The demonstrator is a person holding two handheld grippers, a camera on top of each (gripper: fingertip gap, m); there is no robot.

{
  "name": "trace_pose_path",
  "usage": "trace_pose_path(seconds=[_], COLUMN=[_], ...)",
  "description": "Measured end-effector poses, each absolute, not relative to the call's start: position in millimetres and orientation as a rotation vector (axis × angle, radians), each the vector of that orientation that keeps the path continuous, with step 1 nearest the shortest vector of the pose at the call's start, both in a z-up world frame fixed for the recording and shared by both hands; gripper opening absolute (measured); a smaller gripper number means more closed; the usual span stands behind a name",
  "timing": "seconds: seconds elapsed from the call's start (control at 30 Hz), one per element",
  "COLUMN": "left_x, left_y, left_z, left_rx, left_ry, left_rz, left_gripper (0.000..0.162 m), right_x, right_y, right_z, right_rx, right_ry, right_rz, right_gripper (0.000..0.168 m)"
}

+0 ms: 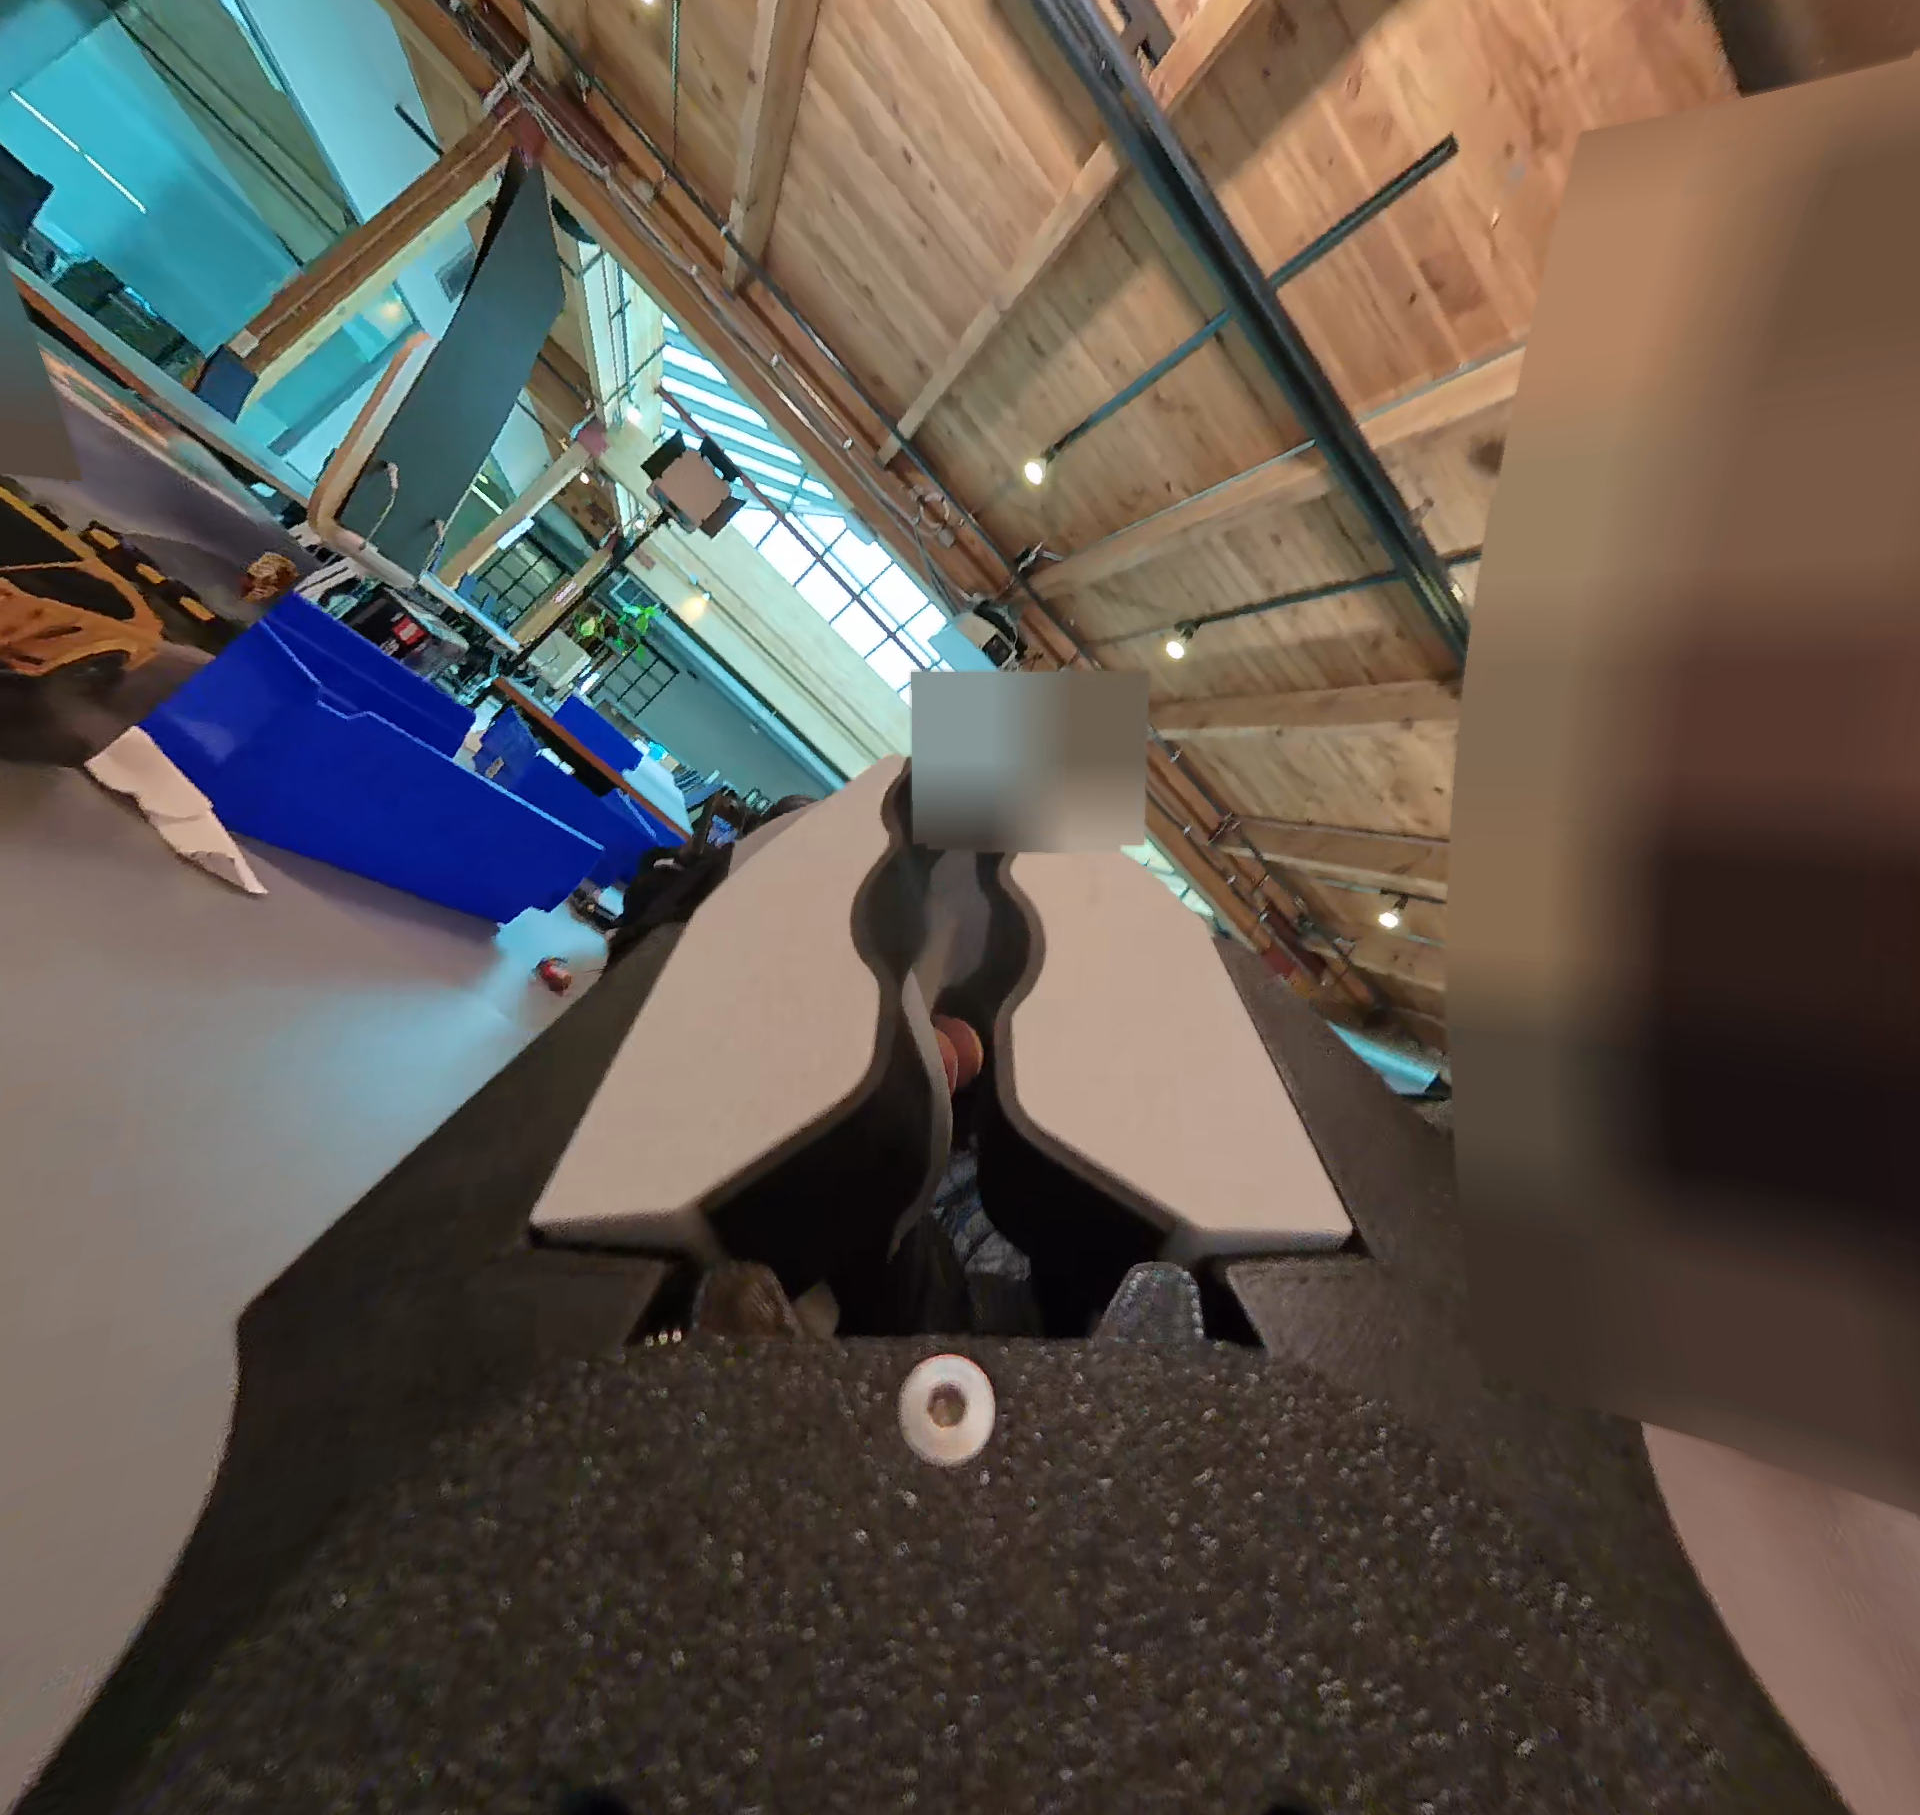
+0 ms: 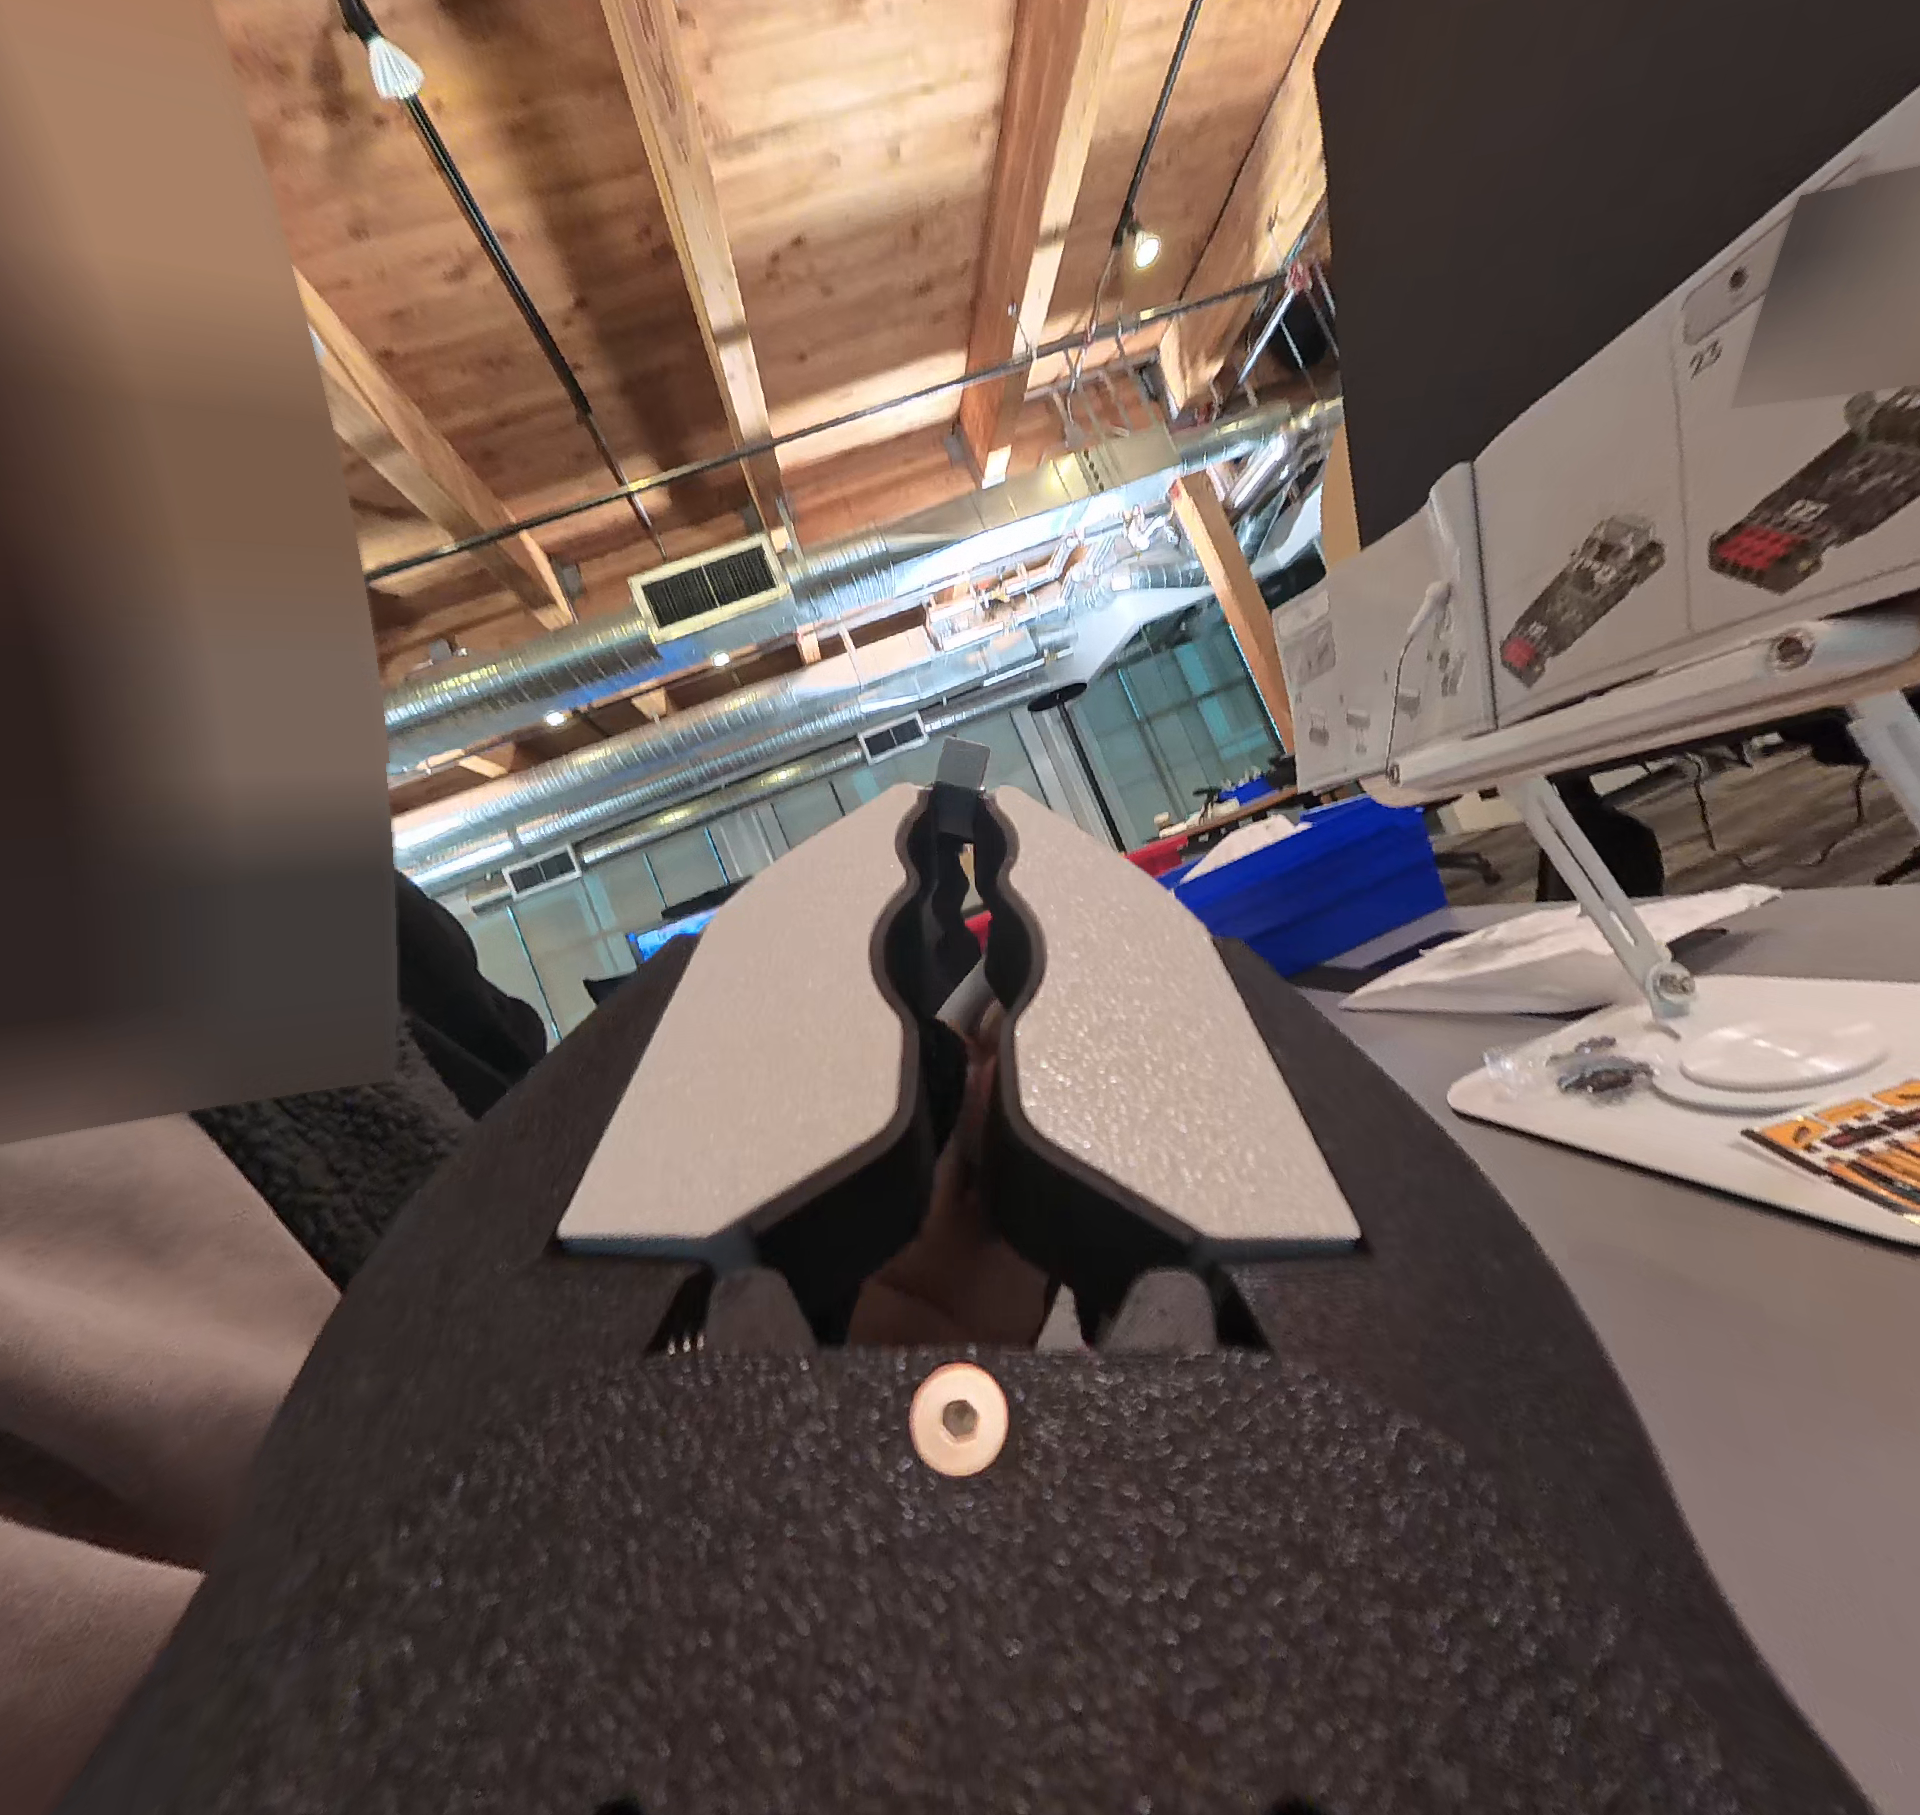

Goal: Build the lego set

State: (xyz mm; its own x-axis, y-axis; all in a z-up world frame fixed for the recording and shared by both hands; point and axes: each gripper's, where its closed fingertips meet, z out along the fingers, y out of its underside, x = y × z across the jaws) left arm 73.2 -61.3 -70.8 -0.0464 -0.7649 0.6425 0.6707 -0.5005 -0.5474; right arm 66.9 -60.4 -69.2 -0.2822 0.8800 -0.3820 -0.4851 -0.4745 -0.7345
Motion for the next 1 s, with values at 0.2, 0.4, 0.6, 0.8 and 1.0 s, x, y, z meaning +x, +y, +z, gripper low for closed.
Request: trace_pose_path(seconds=[0.2,0.4,0.6,0.8,1.0], left_x=[77.5,75.7,73.9,65.3,48.7], left_y=[-57.7,-52.3,-50.5,-51.8,-63.7], left_z=[-68.2,-70.9,-75.0,-79.6,-90.1], left_rx=[-1.108,-1.067,-1.066,-1.095,-1.206], left_ry=[0.02,-0.13,-0.191,-0.189,-0.093], left_rz=[-1.791,-1.856,-1.86,-1.838,-1.715], left_gripper=[0.009,0.009,0.009,0.009,0.009], right_x=[70.8,68.2,64.7,56.4,38.3], right_y=[-53.3,-43.9,-39.8,-40.8,-53.7], right_z=[-66.2,-66.8,-72.0,-78.1,-88.6], right_rx=[-0.964,-0.988,-1.016,-1.064,-1.155], right_ry=[-0.563,-0.49,-0.514,-0.608,-0.809], right_rz=[1.881,1.925,1.878,1.818,1.721], right_gripper=[0.007,0.006,0.006,0.006,0.007])
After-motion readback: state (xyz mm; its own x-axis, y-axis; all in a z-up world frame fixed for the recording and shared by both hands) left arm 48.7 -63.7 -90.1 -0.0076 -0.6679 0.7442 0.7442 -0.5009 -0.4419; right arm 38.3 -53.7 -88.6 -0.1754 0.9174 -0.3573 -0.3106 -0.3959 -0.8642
